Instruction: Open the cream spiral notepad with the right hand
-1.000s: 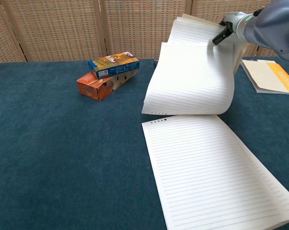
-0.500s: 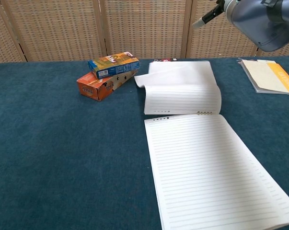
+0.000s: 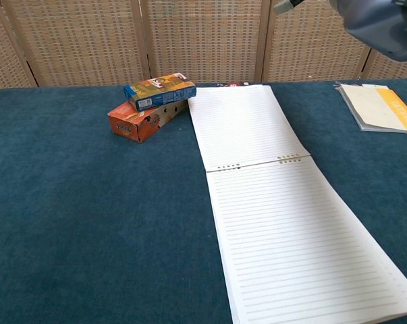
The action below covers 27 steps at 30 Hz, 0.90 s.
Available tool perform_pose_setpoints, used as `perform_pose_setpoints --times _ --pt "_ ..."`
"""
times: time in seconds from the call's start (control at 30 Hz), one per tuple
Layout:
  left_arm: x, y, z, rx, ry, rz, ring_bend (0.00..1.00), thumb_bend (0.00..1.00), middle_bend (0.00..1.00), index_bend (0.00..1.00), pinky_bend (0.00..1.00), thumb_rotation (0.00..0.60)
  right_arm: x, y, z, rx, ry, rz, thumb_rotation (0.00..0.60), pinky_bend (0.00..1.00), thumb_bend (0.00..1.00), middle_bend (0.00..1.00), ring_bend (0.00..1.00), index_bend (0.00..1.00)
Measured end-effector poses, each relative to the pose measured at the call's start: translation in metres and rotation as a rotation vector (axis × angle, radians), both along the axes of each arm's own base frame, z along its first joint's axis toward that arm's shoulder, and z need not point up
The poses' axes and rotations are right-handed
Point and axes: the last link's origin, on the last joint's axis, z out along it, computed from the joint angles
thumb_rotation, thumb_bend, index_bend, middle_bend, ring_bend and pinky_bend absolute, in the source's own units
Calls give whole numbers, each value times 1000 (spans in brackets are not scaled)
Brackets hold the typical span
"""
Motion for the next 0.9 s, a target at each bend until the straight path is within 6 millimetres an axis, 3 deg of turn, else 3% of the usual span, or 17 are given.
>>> perform_pose_setpoints --times 0.17,0.37,0.57,0.7,0.9 --pt "1 -2 2 15 2 -19 0 0 0 0 0 600 -12 16 5 -5 74 92 600 0 0 0 0 0" --pt "5 -7 3 20 -5 -65 0 0 0 0 0 600 -44 63 17 -6 226 223 600 0 0 0 0 0" --pt "5 -16 5 12 -19 -96 0 0 0 0 0 600 -92 142 35 42 360 298 600 0 0 0 0 0" --pt "5 -21 7 16 -20 -109 0 0 0 0 0 600 -136 207 56 53 460 281 600 0 0 0 0 0" --pt "6 -29 8 20 -22 -140 0 0 0 0 0 600 -176 283 68 23 555 213 600 0 0 0 0 0"
